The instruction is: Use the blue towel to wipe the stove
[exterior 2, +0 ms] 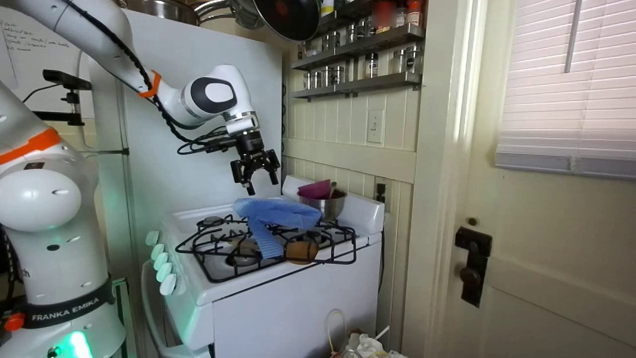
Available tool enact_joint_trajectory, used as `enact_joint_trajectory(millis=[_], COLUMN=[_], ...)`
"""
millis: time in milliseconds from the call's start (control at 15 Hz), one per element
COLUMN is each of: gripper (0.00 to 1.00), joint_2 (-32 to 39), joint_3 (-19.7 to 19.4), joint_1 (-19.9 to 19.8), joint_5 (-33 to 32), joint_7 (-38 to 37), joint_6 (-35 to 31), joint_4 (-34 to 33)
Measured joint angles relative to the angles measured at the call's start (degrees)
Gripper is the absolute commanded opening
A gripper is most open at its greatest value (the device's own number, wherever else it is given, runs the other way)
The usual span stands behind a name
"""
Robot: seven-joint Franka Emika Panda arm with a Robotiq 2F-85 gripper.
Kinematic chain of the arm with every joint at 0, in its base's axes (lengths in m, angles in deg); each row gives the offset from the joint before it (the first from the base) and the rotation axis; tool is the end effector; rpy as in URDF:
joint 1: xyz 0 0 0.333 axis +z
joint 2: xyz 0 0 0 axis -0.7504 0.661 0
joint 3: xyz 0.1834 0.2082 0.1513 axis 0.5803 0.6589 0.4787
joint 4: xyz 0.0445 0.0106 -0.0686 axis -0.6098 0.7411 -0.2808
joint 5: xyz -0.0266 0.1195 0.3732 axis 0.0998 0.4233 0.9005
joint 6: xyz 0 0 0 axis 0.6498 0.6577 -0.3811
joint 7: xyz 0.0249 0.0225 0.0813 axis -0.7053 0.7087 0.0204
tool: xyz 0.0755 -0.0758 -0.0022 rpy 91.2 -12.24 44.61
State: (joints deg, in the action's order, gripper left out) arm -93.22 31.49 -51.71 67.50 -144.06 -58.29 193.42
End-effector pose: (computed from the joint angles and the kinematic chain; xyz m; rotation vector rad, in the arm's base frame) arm 0.3785 0.0598 0.4227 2.4601 -1.8284 0.5097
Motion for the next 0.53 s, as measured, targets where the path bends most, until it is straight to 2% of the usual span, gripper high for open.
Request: enact_joint_trajectory(millis=[267, 533], gripper=[1.00, 1.00], joint_2=[-1.70, -1.75], joint_3=[0.73, 0.55], joint_1=[4.28, 4.86], joint_5=[0.58, 0.58], joint_7=[8.26, 10.10], joint_6=[4.65, 5.35], joint_4=[-1.20, -1.57])
